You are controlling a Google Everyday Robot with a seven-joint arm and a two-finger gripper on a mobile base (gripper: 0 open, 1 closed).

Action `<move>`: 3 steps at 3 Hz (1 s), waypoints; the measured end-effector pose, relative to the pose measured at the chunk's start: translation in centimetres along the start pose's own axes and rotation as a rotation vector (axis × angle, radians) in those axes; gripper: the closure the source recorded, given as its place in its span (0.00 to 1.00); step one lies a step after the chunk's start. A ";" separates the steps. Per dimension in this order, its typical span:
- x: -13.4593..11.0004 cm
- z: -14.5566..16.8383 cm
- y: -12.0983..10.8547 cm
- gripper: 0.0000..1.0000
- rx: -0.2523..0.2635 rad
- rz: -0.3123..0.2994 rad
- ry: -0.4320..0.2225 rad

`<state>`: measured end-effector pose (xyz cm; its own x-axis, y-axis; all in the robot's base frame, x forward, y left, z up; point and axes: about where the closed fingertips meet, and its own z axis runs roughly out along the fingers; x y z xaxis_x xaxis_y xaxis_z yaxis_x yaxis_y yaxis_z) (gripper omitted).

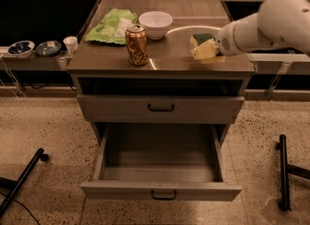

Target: Place sponge into middle drawer

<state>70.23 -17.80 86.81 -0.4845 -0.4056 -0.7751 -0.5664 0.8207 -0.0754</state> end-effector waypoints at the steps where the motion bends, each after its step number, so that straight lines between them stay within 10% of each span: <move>1: 2.0 -4.8 7.1 1.00 -0.077 -0.044 -0.129; 3: 3.2 -3.9 7.6 1.00 -0.126 -0.051 -0.127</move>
Offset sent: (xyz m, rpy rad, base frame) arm -0.0533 0.0190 0.0171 0.0505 -0.0858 0.0594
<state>61.76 -14.41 86.25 -0.3696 -0.3847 -0.8458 -0.6708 0.7404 -0.0436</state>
